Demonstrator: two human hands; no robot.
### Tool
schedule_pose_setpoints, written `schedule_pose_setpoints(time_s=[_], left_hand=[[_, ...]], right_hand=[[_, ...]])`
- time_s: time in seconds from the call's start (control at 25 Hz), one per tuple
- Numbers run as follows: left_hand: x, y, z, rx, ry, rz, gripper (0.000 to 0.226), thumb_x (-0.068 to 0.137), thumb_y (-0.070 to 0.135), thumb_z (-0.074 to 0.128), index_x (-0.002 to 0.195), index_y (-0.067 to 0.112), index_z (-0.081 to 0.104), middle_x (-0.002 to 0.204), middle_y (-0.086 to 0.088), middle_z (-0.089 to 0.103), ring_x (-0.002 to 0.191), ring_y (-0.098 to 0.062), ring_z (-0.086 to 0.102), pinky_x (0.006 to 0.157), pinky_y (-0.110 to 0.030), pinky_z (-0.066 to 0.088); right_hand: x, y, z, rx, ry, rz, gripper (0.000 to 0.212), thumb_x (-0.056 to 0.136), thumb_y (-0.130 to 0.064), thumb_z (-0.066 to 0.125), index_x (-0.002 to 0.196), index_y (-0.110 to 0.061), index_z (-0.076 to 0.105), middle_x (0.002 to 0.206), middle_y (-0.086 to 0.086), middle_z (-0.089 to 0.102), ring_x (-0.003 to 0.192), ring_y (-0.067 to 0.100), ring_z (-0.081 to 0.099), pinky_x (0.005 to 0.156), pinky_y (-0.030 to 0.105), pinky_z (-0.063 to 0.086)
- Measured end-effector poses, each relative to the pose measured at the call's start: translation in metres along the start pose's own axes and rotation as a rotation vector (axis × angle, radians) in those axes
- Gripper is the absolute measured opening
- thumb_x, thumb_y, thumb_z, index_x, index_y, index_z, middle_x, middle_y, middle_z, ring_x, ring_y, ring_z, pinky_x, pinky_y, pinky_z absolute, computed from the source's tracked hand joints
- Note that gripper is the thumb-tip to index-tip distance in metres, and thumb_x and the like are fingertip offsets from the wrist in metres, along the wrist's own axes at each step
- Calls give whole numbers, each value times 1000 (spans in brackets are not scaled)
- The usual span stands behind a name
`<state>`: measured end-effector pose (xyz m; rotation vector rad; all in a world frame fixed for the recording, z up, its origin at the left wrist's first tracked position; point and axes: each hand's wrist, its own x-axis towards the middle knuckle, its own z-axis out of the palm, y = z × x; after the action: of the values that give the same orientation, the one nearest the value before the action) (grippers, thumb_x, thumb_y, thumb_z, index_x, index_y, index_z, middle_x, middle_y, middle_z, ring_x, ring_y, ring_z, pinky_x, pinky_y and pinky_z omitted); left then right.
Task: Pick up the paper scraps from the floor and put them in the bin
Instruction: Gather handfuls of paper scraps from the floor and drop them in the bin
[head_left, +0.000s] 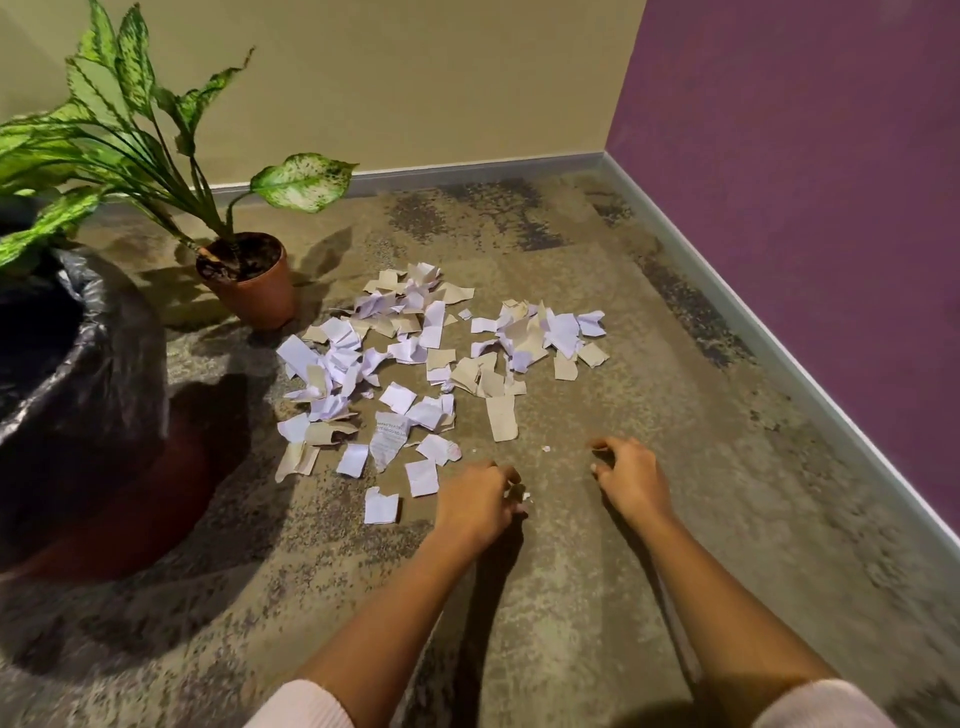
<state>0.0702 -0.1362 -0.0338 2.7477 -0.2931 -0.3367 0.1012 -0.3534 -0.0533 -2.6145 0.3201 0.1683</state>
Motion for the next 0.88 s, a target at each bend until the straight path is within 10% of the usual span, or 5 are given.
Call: schedule_pose_setpoints(time_s=[0.64, 0.88], left_hand=[[23, 4, 26, 5, 12, 21, 18, 93, 30, 57, 106, 24, 68, 108, 2, 61, 101, -23, 60, 72, -36, 52], [21, -25, 15, 66, 222, -129, 20, 93, 43, 56, 103, 31, 68, 111, 5, 61, 108, -20, 54, 98, -46, 31]], right_hand=[[15, 36, 9, -59, 142, 13, 9, 88, -7, 59, 87, -6, 68, 97, 13, 63, 95, 32, 57, 75, 35, 46], [12, 1, 28, 118, 103, -120, 6, 89, -15, 64, 89, -13, 69, 90, 1, 62, 86, 22, 59, 73, 30, 46]])
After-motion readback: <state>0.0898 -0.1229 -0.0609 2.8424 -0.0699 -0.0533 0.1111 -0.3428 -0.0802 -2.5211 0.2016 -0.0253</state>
